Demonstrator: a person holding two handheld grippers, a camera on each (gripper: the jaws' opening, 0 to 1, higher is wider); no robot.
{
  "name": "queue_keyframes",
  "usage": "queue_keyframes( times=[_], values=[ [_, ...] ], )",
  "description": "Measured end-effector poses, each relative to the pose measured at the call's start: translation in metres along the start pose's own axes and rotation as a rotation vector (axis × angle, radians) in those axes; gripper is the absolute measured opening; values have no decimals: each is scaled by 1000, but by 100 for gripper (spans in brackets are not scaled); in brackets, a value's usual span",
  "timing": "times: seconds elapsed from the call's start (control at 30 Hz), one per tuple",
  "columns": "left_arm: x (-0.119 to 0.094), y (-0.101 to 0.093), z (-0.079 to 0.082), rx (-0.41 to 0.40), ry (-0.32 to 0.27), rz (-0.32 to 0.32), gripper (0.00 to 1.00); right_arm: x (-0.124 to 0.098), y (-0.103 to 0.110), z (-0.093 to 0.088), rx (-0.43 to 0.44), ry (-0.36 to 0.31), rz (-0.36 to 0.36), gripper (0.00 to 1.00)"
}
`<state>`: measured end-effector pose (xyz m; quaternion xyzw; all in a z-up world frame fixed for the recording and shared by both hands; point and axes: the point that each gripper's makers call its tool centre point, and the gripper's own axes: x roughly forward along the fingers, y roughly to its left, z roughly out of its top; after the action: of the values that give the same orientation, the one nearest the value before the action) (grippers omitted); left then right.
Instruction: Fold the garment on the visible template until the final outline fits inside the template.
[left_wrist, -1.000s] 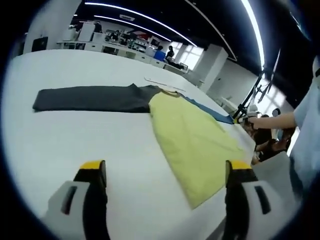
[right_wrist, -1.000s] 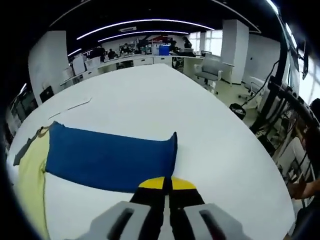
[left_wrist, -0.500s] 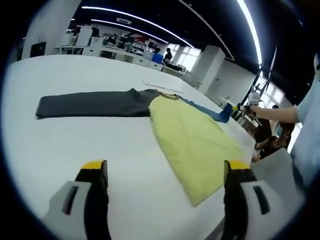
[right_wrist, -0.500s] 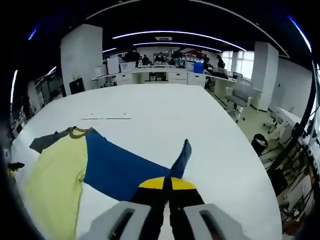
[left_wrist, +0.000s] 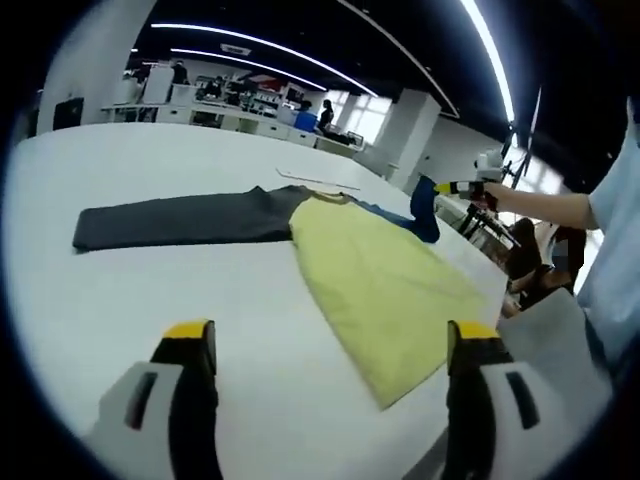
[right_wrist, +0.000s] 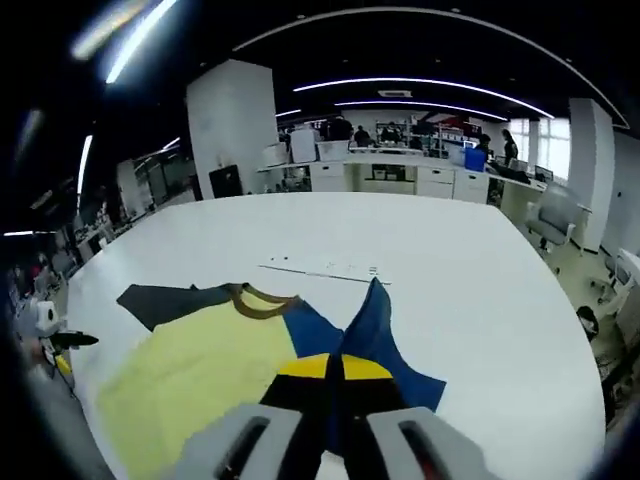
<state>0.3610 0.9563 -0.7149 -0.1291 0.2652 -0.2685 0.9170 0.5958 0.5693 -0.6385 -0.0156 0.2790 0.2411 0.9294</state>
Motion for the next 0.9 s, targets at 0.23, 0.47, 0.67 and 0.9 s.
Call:
queue_keyframes(
  times=[0.23,0.47,0.67,0.9],
  values=[
    [-3,2,-4,-14,-5,-2,93,32,60,18,-24,-12,115,0],
    [-6,4,-6,-24,-1,-4,92,61,118,35,-15,-36,213,0],
    [-7,4,-5,-31,-4,-4,92,80,169,45,-30,-48,295,0],
    [-9,5,-7,-44,0,1,91,110,217,43,-39,-26,356,0]
  ],
)
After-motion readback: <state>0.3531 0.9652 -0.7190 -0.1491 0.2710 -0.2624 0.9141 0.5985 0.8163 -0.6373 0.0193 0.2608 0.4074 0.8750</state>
